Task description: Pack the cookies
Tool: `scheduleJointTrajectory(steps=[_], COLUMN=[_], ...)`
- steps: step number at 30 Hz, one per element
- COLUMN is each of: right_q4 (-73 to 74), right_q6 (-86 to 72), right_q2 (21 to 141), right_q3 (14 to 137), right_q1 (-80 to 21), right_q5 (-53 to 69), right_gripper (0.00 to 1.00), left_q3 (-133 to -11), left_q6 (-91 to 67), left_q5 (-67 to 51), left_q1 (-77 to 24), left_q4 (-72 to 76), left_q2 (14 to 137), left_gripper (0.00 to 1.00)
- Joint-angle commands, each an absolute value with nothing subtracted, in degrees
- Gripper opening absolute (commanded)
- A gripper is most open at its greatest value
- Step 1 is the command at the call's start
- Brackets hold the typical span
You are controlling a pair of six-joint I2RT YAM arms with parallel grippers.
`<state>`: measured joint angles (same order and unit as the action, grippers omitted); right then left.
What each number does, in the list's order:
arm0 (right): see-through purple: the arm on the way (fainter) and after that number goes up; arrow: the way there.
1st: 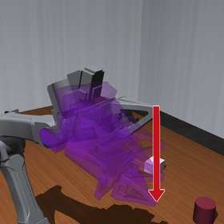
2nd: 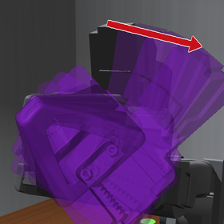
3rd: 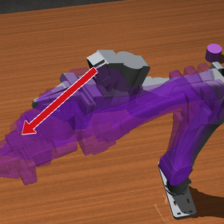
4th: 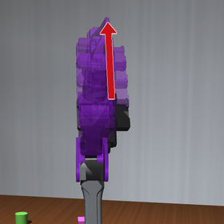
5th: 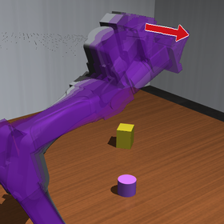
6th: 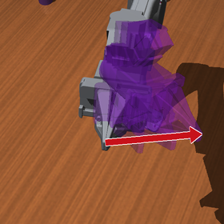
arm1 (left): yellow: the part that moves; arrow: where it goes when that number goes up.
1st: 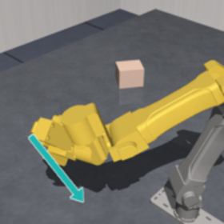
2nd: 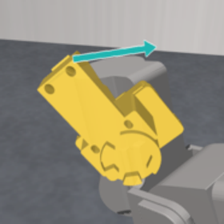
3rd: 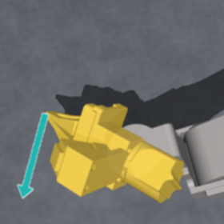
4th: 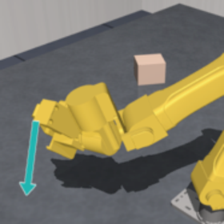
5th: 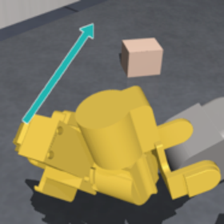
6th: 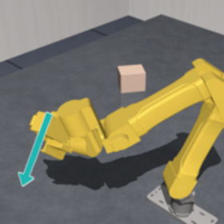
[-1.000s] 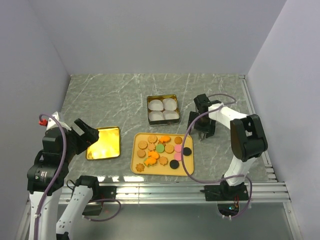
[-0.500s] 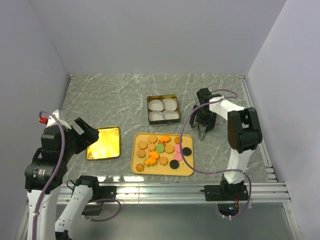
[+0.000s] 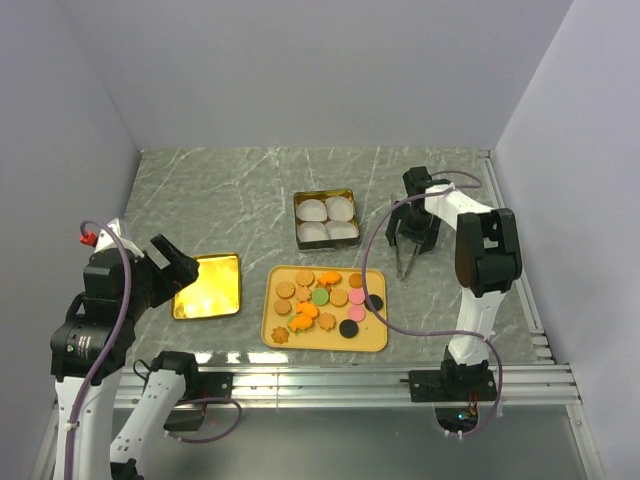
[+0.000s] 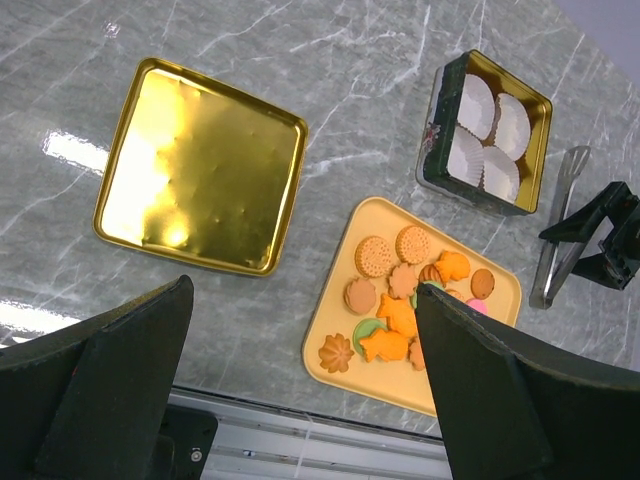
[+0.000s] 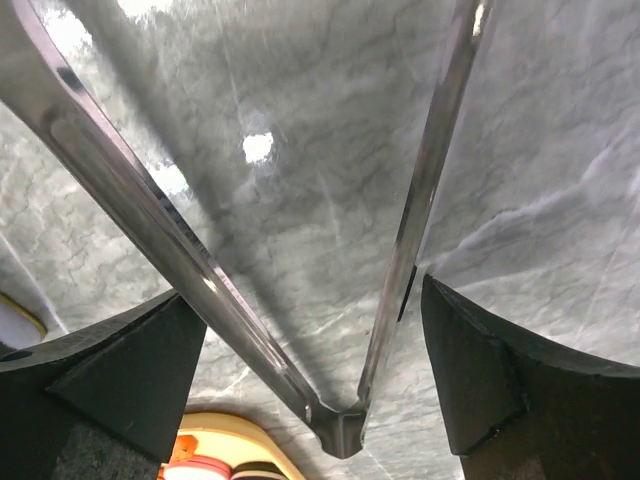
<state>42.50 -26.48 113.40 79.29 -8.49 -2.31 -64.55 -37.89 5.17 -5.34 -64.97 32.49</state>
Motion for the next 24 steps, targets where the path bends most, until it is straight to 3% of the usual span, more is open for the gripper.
scheduleJointTrajectory(steps=[1, 8, 12, 14, 24], right_q4=[43.15, 42.72, 42.01, 41.75, 54.99], right_q6=[-24.08, -22.06, -21.45, -21.71, -22.50], right_q2=[115.05, 115.58, 115.05, 114.17, 99.24], right_q3=[82.26, 82.88, 81.31, 80.34, 88.32], right_q1=[-8.00, -8.00, -8.09, -8.17, -12.48], right_q5=[-3.52, -2.46, -1.59, -1.06, -3.87], right_gripper=[0.89, 0.79, 0.64, 0.61, 0.59], left_q3=[-65.65, -64.78, -64.25, -63.90, -62.84], left_q6=[-36.91, -37.44, -37.97, -38.14, -38.76], left_q5=[4.13, 3.87, 3.87, 3.78, 4.39], left_q1=[-5.45, -5.45, -5.45, -5.45, -5.45], left_q4=[-63.90, -63.98, -63.81, -63.55, -62.49], left_q2=[33.22, 32.78, 32.35, 32.17, 31.64], left_gripper=[0.99, 0.99, 0.98, 0.98, 0.98])
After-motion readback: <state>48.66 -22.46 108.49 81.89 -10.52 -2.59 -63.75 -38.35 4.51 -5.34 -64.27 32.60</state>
